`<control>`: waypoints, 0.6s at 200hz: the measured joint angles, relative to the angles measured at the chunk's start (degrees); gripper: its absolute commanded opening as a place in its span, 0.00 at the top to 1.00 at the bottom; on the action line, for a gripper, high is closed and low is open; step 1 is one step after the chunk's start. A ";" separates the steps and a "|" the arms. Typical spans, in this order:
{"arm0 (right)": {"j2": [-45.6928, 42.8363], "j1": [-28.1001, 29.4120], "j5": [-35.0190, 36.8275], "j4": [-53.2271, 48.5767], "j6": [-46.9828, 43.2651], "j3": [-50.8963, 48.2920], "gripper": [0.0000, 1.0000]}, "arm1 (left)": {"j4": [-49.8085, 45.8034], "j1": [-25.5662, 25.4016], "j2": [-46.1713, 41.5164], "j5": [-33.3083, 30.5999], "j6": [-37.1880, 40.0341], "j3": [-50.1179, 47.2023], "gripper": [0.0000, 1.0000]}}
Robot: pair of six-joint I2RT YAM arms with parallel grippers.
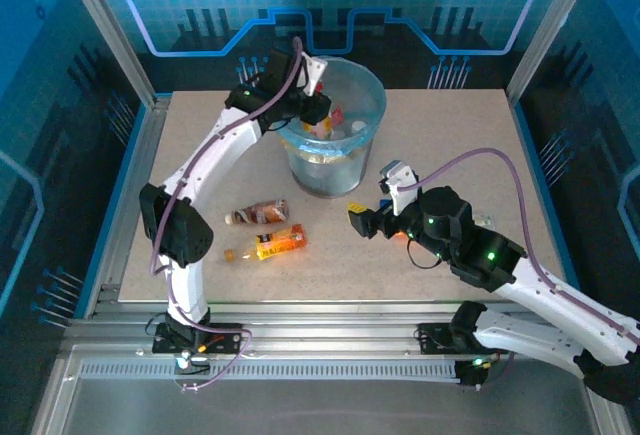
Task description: Put the plastic bottles in the bin
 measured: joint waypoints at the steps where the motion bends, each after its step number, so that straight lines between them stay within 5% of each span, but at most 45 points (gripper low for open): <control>1: 0.00 0.00 0.00 0.00 -0.02 0.00 0.06 | 0.24 0.02 0.02 0.00 -0.02 -0.35 0.97; 54: -0.11 -0.04 0.02 -0.33 0.61 -1.03 0.06 | 6.82 0.02 0.15 1.53 -0.96 -5.03 0.94; 78: -0.13 -0.11 0.02 -0.63 0.85 -2.32 0.06 | 7.26 0.24 0.33 1.95 -1.16 -6.03 0.73; 120: -0.81 -0.22 0.04 -1.01 0.85 -2.60 0.06 | 7.06 1.29 1.14 3.32 -3.23 -6.08 0.54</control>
